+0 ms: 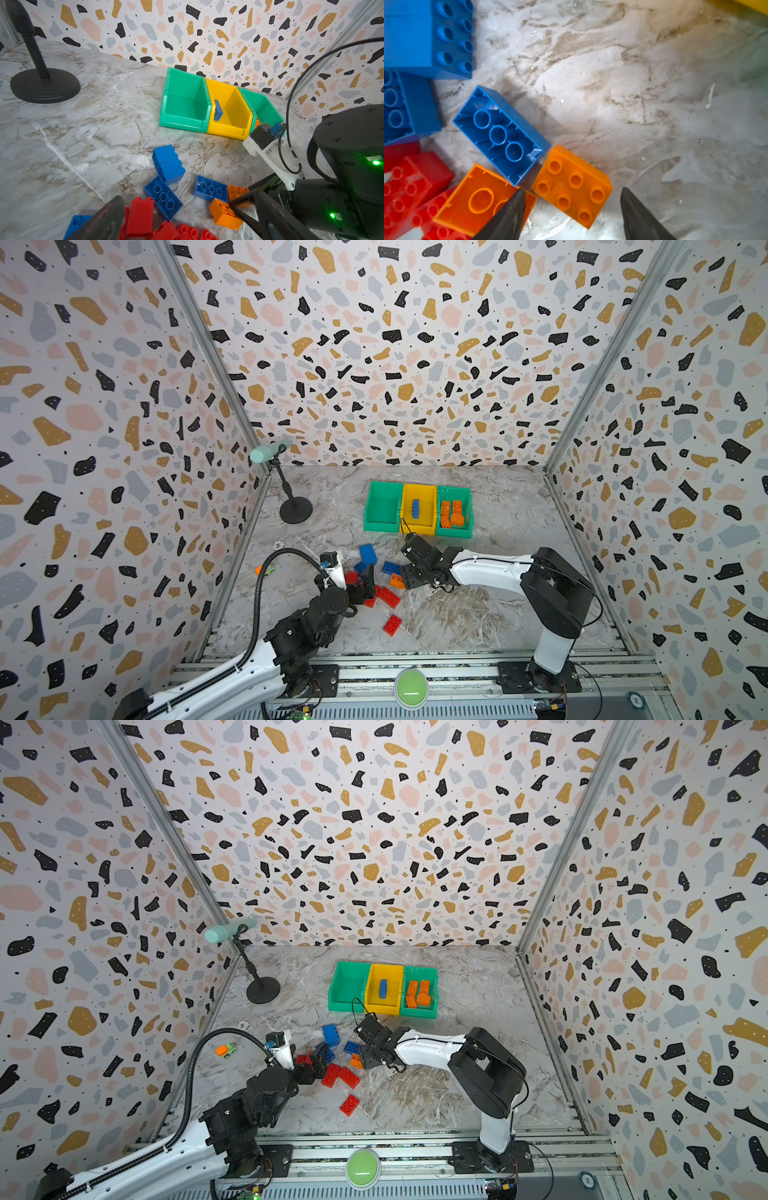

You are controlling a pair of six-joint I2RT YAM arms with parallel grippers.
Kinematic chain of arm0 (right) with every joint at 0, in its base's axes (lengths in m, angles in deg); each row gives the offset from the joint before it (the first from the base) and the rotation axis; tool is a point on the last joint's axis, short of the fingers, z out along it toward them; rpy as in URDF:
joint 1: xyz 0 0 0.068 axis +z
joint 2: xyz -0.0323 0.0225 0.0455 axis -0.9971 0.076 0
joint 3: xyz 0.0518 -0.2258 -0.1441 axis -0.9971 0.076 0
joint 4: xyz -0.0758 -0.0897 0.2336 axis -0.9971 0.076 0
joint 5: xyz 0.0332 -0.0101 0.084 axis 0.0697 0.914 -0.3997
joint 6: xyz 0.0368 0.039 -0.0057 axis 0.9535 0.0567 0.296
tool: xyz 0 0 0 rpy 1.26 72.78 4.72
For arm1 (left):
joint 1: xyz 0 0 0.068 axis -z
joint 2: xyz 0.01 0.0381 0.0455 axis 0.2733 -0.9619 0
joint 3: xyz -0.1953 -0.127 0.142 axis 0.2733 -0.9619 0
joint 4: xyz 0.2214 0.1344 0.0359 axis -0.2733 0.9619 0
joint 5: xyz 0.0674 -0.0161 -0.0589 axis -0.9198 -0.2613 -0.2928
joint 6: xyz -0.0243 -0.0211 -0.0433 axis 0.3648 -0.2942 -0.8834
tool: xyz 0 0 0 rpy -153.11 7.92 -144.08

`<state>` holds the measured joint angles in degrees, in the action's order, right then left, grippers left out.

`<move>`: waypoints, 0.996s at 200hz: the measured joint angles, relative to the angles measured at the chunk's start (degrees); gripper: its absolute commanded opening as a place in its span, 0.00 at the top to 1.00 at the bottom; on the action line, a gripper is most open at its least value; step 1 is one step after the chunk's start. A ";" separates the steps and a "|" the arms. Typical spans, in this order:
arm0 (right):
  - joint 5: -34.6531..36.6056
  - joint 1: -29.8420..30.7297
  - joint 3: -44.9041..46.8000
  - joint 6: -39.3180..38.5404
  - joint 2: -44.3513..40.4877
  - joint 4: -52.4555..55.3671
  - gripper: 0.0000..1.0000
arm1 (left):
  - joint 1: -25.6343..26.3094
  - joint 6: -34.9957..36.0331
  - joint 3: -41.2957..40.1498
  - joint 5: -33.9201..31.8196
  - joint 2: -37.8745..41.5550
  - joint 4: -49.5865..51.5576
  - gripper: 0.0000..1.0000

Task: Sort the legos into containers by color
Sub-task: Pick up the lego from the center of the table.

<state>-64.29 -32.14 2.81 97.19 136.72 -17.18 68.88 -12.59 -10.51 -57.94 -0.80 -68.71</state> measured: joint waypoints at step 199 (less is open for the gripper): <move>0.20 -5.92 1.84 0.00 -5.57 1.16 0.31 | 0.00 0.07 0.00 -1.09 -1.18 0.00 0.00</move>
<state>-64.09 -38.07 4.64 97.19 131.14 -16.02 68.88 -12.53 -10.51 -59.04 -1.98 -68.71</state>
